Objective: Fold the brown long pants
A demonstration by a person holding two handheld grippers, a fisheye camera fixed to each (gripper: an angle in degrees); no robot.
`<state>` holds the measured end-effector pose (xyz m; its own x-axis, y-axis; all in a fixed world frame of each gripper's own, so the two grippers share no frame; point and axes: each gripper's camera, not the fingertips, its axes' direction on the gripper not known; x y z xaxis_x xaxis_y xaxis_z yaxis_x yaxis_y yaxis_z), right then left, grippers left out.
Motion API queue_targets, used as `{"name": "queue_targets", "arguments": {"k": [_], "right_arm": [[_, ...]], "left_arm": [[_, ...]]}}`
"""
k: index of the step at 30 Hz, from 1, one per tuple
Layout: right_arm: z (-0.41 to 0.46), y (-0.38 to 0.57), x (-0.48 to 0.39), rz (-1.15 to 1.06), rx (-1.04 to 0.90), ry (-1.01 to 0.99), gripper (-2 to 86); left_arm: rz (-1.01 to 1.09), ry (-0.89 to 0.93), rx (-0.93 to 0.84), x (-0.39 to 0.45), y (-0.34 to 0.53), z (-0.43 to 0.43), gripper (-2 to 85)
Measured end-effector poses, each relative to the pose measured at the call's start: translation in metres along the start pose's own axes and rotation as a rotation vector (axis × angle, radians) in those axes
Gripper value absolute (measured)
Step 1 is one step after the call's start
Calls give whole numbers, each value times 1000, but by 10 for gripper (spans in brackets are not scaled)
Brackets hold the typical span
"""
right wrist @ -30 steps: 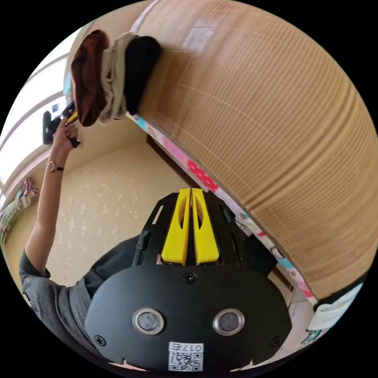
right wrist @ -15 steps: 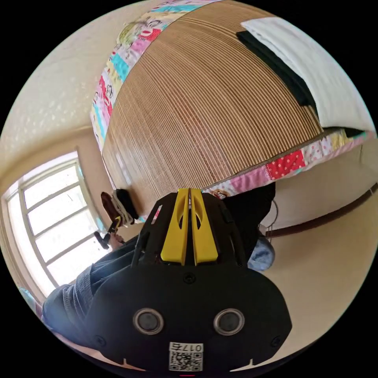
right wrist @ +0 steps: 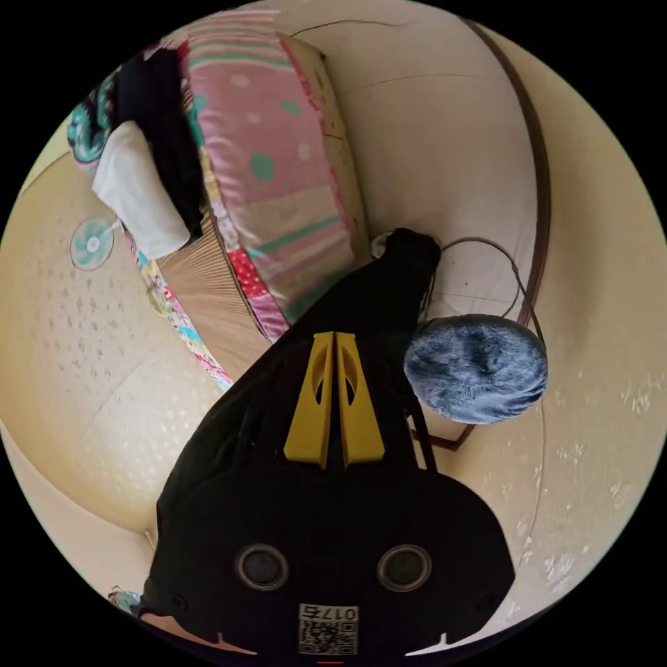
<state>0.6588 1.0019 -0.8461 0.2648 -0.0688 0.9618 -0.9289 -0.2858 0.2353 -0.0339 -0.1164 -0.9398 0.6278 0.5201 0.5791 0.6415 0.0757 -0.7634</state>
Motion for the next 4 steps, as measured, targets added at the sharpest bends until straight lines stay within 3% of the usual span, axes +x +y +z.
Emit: {"name": "queue_targets", "arguments": {"k": [4], "right_arm": [[-36, 0, 26, 103, 132, -202, 3]], "left_arm": [[-43, 18, 23, 25, -7, 8, -5]]}}
